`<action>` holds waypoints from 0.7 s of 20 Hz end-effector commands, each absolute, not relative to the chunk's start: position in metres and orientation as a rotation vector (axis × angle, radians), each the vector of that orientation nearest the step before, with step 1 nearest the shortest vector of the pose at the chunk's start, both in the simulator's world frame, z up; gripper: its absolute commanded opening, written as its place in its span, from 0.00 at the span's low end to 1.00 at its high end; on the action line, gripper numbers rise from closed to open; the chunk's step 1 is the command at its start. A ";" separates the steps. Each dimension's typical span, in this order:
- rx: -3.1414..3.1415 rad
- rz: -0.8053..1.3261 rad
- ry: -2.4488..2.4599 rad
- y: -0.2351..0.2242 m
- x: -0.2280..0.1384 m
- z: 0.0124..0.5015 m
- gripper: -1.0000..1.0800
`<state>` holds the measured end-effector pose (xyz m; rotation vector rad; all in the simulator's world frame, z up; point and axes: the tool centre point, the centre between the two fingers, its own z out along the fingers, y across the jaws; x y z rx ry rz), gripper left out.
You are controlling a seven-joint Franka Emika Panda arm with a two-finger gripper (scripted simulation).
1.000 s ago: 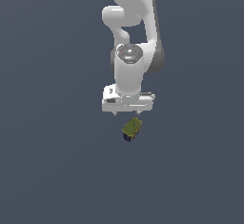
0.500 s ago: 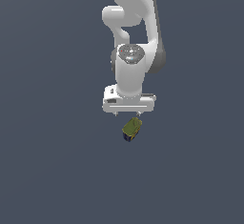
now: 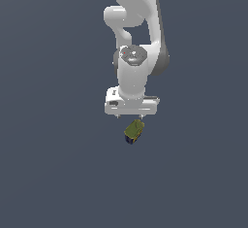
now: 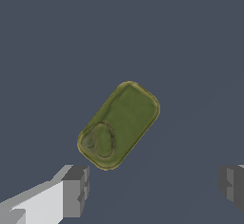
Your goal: Pick up the object and move it to a goal position.
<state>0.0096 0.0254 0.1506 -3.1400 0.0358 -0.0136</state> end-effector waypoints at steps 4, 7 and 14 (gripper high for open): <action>-3.137 -0.012 0.127 0.027 0.012 0.147 0.96; -3.132 -0.010 0.204 0.029 0.013 0.144 0.96; -3.104 -0.005 0.456 0.035 0.019 0.134 0.96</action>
